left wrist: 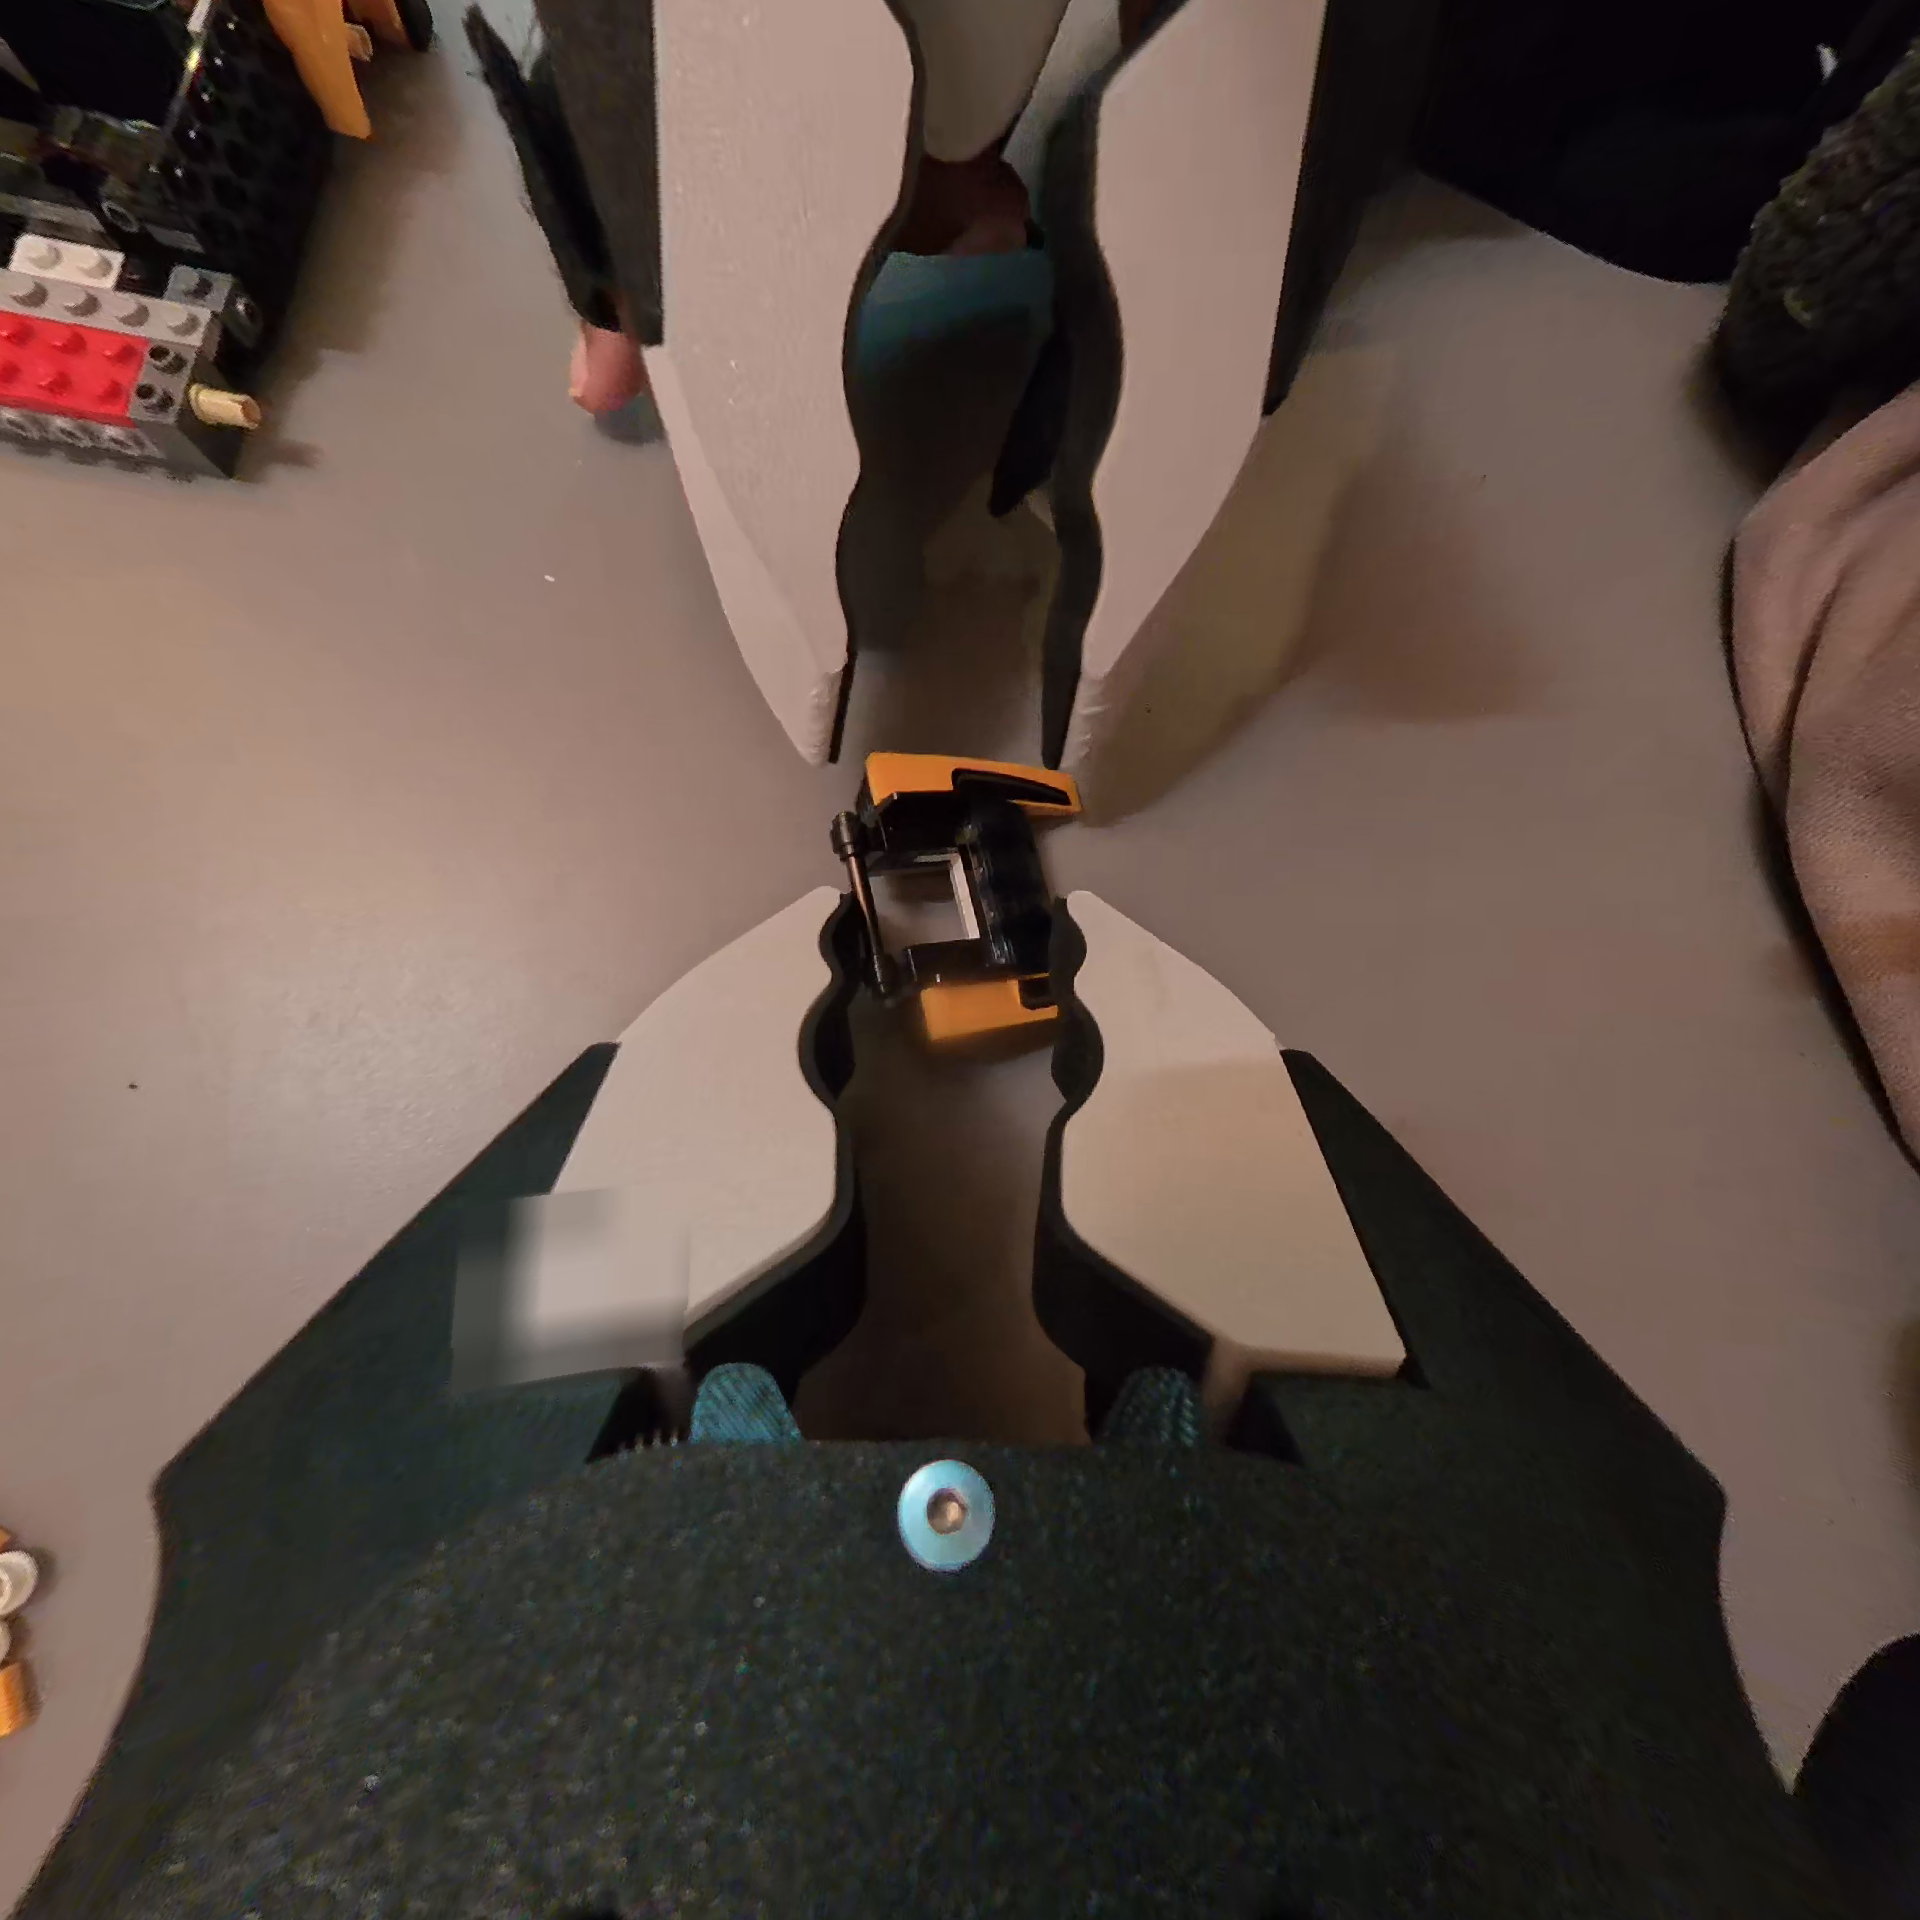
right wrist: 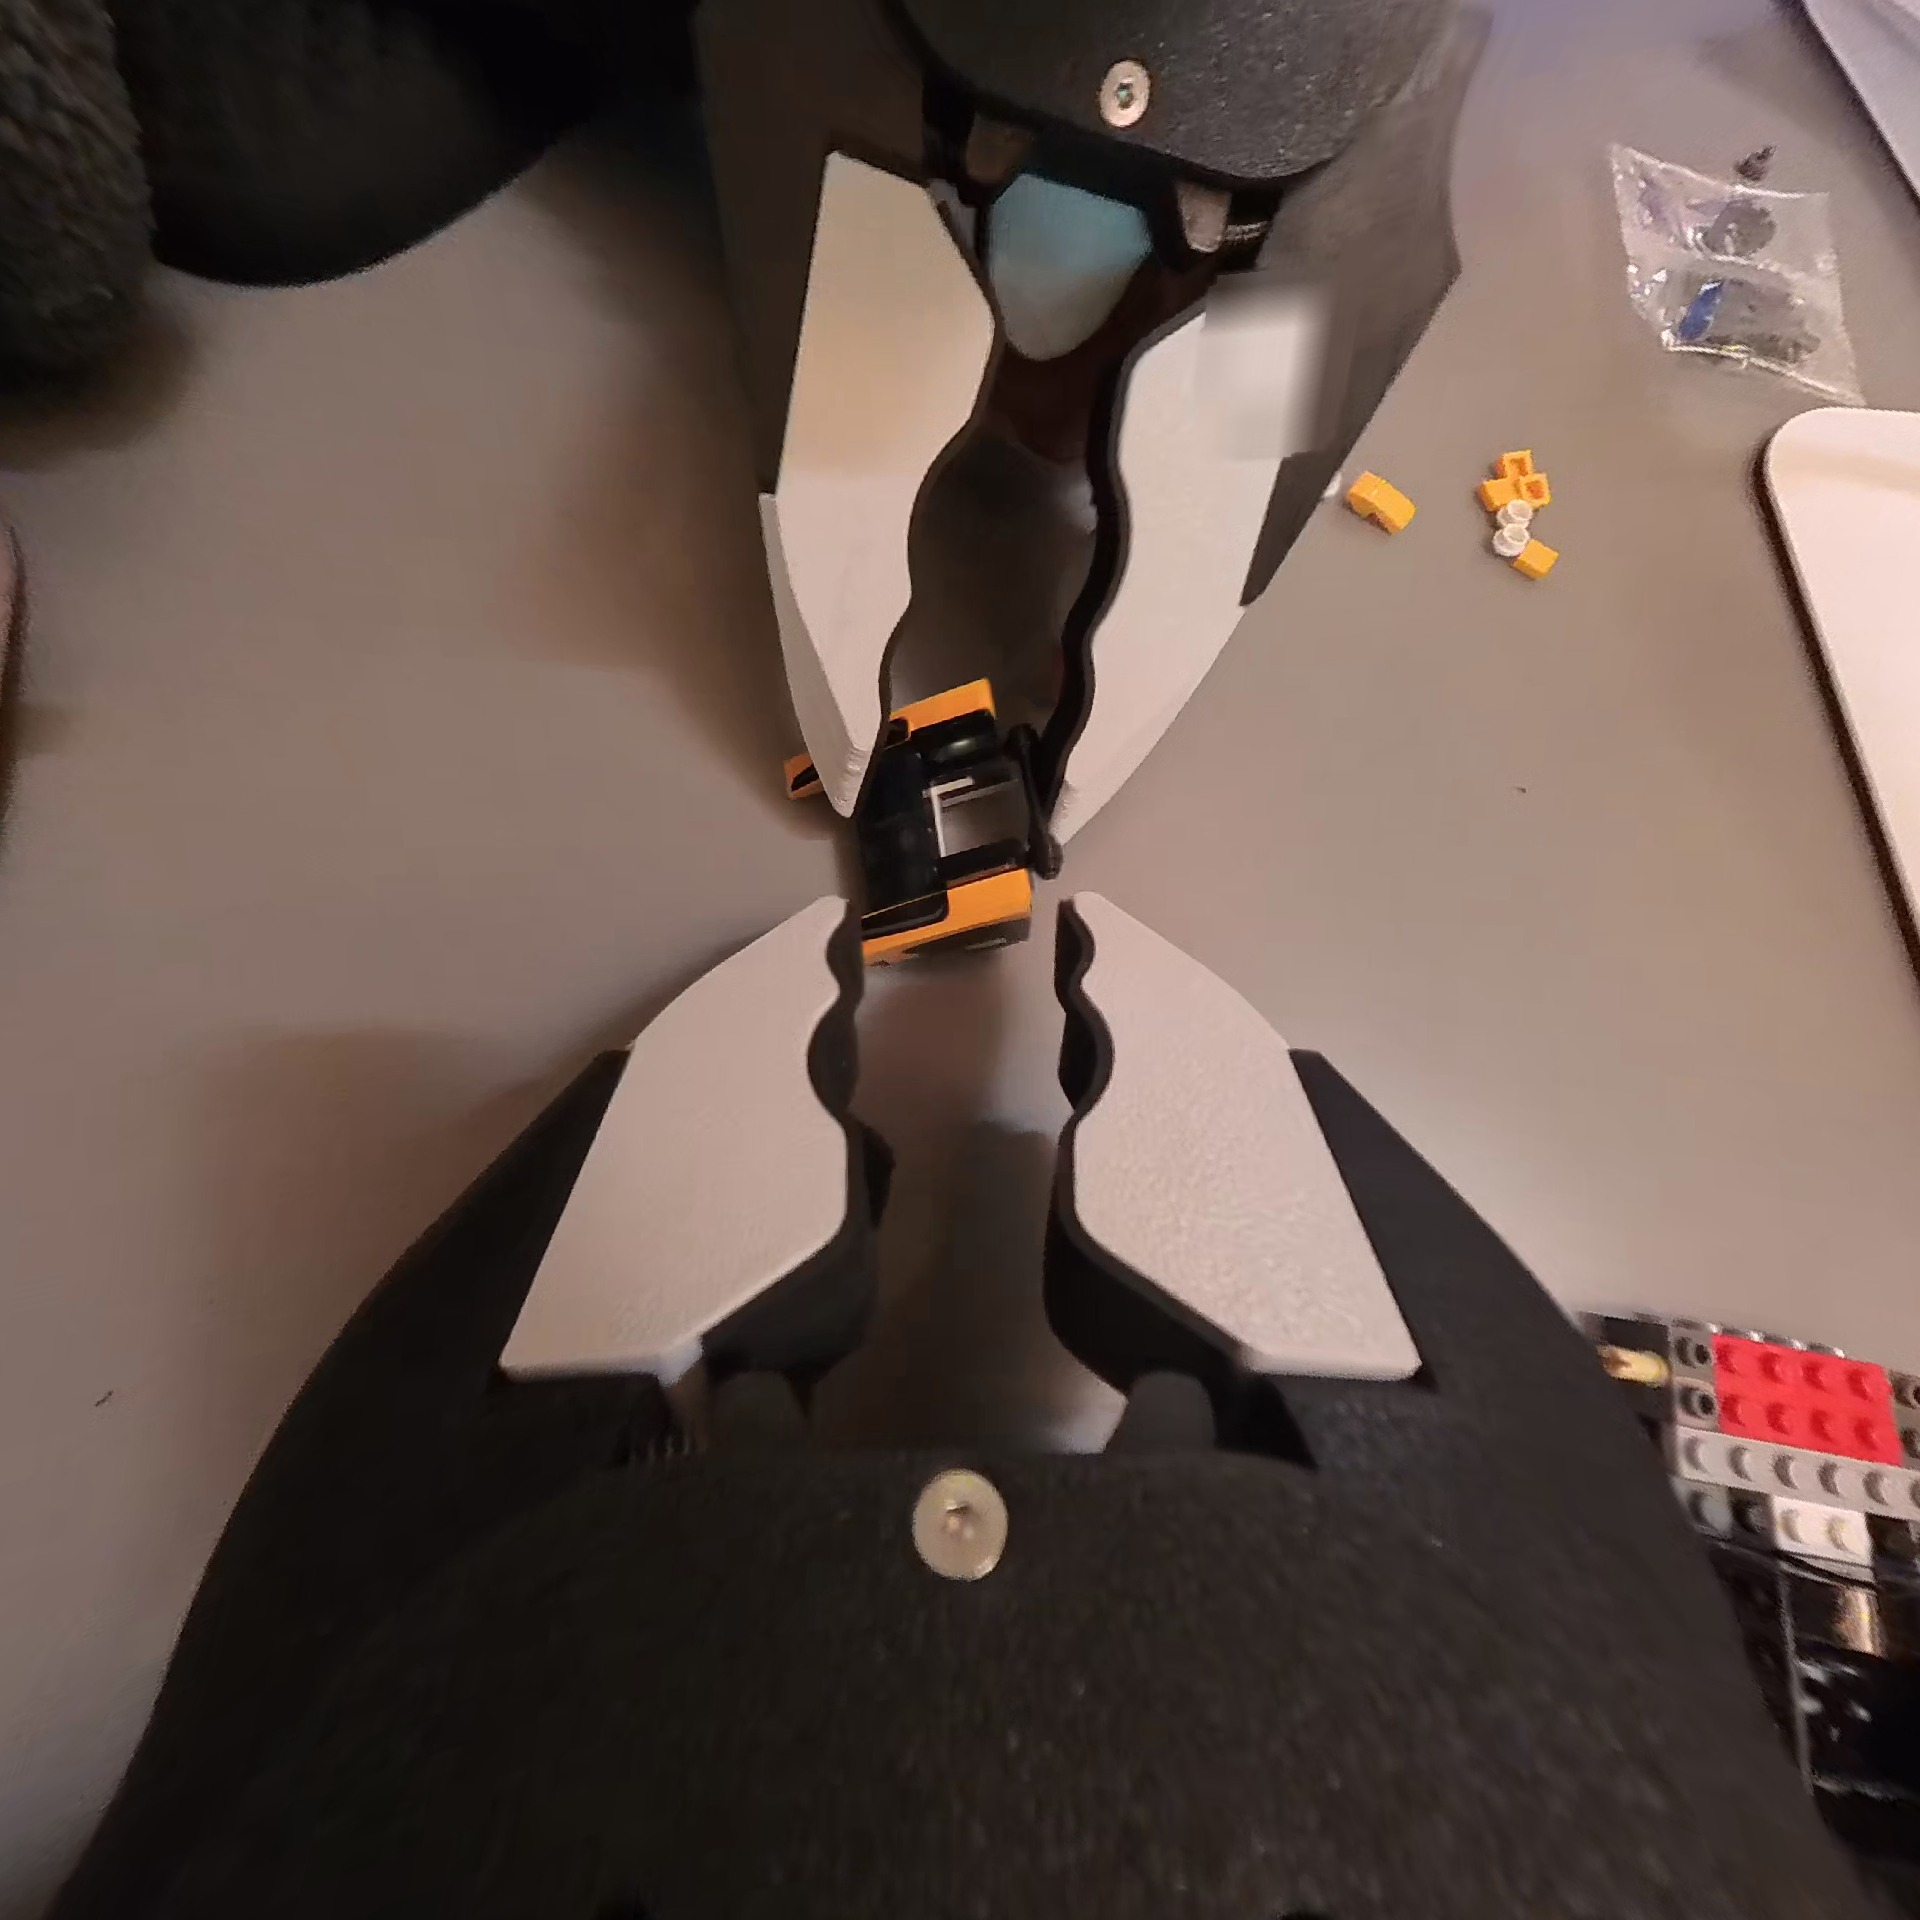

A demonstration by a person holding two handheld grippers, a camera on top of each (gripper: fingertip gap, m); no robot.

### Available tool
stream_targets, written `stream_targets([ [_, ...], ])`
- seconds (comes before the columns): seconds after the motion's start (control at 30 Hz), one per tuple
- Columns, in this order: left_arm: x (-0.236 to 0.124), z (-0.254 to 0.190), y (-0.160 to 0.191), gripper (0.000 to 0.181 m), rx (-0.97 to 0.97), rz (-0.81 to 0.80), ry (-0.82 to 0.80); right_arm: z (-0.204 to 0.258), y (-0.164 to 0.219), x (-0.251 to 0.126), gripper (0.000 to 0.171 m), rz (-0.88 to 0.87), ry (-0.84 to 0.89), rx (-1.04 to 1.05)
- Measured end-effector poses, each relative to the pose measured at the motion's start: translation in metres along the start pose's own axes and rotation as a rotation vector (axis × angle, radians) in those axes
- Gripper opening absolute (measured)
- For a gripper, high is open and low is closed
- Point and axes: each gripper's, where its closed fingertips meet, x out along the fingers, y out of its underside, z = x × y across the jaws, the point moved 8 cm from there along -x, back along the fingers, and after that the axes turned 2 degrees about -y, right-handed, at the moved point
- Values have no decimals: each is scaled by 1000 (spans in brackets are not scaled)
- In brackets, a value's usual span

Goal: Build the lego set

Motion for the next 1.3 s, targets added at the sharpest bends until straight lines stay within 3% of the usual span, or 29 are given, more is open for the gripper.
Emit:
stream_targets([
  [0.3,-1,-14,-9,34,151,51,-100,-3,-4,-4,9,-60,-30,73],
  [1.3,1,-13,-8,33,71,55,-22,6,-5,-8,0,-70,-42,-53],
])
